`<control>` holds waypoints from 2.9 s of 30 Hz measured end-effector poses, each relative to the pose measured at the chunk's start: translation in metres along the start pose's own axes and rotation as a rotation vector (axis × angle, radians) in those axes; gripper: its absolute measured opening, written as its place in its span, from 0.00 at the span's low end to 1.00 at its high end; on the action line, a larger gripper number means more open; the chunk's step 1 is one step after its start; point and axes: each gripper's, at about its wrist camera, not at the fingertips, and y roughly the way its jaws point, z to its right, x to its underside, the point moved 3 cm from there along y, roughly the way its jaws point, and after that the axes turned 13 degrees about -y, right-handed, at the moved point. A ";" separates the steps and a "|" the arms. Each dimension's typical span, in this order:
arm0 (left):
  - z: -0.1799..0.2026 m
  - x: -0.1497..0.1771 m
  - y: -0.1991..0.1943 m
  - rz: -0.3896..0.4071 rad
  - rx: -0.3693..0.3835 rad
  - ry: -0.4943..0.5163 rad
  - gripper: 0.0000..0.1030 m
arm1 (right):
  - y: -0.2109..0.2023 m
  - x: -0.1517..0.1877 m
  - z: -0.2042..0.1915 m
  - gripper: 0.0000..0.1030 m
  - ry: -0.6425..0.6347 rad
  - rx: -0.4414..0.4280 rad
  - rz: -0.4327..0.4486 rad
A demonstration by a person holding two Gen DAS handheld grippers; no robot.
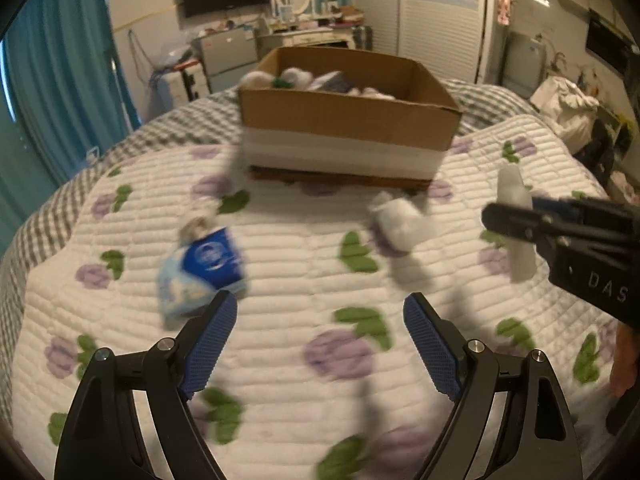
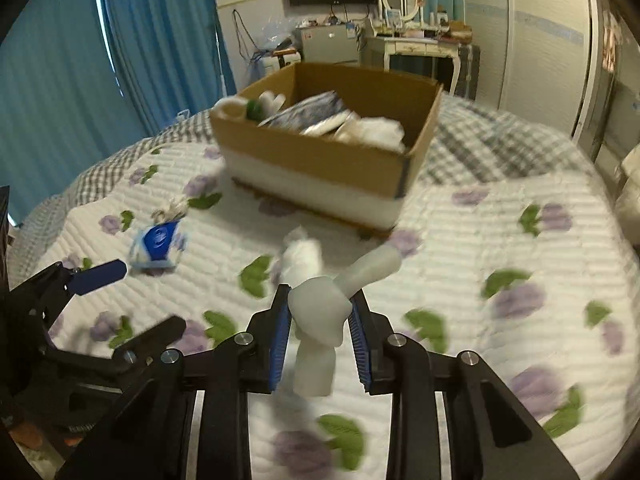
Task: Organize soft objects
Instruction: 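Grasp the white plush figure with the right tool while the left tool grasps cotton, then lower the cotton and plush figure into the box and open both tools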
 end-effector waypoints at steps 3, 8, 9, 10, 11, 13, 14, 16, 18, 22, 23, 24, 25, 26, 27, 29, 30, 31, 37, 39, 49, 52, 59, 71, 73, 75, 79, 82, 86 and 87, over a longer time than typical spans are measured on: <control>0.020 -0.006 0.012 -0.013 0.022 -0.004 0.84 | 0.002 -0.011 0.017 0.27 -0.060 0.048 -0.006; 0.048 -0.012 0.050 -0.055 0.049 -0.011 0.82 | 0.024 -0.017 0.052 0.27 -0.094 0.091 -0.042; 0.051 -0.013 0.055 -0.063 0.055 -0.013 0.82 | 0.029 -0.017 0.058 0.27 -0.096 0.093 -0.051; 0.057 -0.014 0.066 -0.075 0.063 -0.012 0.82 | 0.035 -0.017 0.064 0.27 -0.093 0.091 -0.058; 0.062 -0.014 0.071 -0.080 0.064 -0.008 0.82 | 0.041 -0.016 0.070 0.27 -0.083 0.083 -0.064; 0.071 -0.016 0.084 -0.086 0.068 0.008 0.82 | 0.052 -0.014 0.080 0.27 -0.066 0.064 -0.072; 0.075 -0.018 0.090 -0.090 0.068 0.016 0.81 | 0.056 -0.013 0.081 0.27 -0.062 0.057 -0.074; 0.080 -0.021 0.100 -0.097 0.071 0.031 0.81 | 0.063 -0.011 0.086 0.27 -0.047 0.028 -0.088; 0.082 -0.024 0.105 -0.096 0.058 0.045 0.75 | 0.066 -0.009 0.088 0.27 -0.031 0.001 -0.093; 0.084 -0.028 0.110 -0.112 0.092 0.053 0.54 | 0.062 -0.009 0.087 0.27 -0.037 -0.028 -0.071; 0.084 -0.029 0.110 -0.110 0.103 0.056 0.43 | 0.062 -0.009 0.086 0.27 -0.037 -0.029 -0.069; 0.085 -0.029 0.108 -0.110 0.121 0.061 0.40 | 0.061 -0.009 0.086 0.27 -0.036 -0.030 -0.066; 0.085 -0.030 0.107 -0.107 0.125 0.063 0.40 | 0.060 -0.009 0.086 0.27 -0.035 -0.028 -0.063; 0.085 -0.029 0.103 -0.102 0.130 0.065 0.40 | 0.059 -0.009 0.086 0.27 -0.034 -0.026 -0.061; 0.085 -0.029 0.099 -0.093 0.135 0.067 0.39 | 0.058 -0.009 0.086 0.27 -0.032 -0.022 -0.056; 0.084 -0.029 0.091 -0.080 0.136 0.075 0.38 | 0.052 -0.008 0.087 0.27 -0.030 -0.008 -0.043; 0.084 -0.029 0.083 -0.071 0.137 0.081 0.38 | 0.049 -0.008 0.086 0.27 -0.031 0.001 -0.037; 0.083 -0.029 0.077 -0.066 0.139 0.085 0.38 | 0.044 -0.009 0.086 0.27 -0.033 0.011 -0.031; 0.079 -0.044 0.031 -0.008 0.156 0.100 0.38 | 0.007 -0.019 0.072 0.27 -0.071 0.036 -0.002; 0.075 -0.048 0.011 0.025 0.150 0.100 0.38 | -0.015 -0.027 0.066 0.27 -0.086 0.045 0.028; 0.064 -0.087 -0.074 0.196 0.159 0.086 0.38 | -0.105 -0.075 0.039 0.27 -0.132 0.080 0.178; 0.057 -0.100 -0.093 0.244 0.155 0.077 0.38 | -0.125 -0.091 0.033 0.27 -0.143 0.081 0.222; 0.046 -0.140 -0.109 0.323 0.151 0.065 0.38 | -0.147 -0.138 0.030 0.27 -0.156 0.073 0.309; 0.043 -0.201 -0.005 0.260 0.109 0.046 0.38 | -0.052 -0.205 0.063 0.27 -0.090 0.046 0.314; 0.043 -0.202 0.024 0.231 0.098 0.050 0.38 | -0.016 -0.205 0.073 0.27 -0.061 0.037 0.279; 0.044 -0.200 0.050 0.207 0.094 0.060 0.38 | 0.015 -0.201 0.083 0.27 -0.037 0.045 0.246; 0.044 -0.194 0.085 0.176 0.089 0.076 0.38 | 0.062 -0.184 0.100 0.27 -0.011 0.032 0.200; 0.048 -0.192 0.098 0.163 0.101 0.081 0.38 | 0.086 -0.175 0.111 0.27 0.006 0.014 0.169; 0.051 -0.191 0.098 0.167 0.142 0.080 0.41 | 0.101 -0.172 0.119 0.30 0.027 -0.003 0.155; 0.052 -0.191 0.095 0.174 0.137 0.083 0.42 | 0.099 -0.173 0.119 0.30 0.028 0.001 0.159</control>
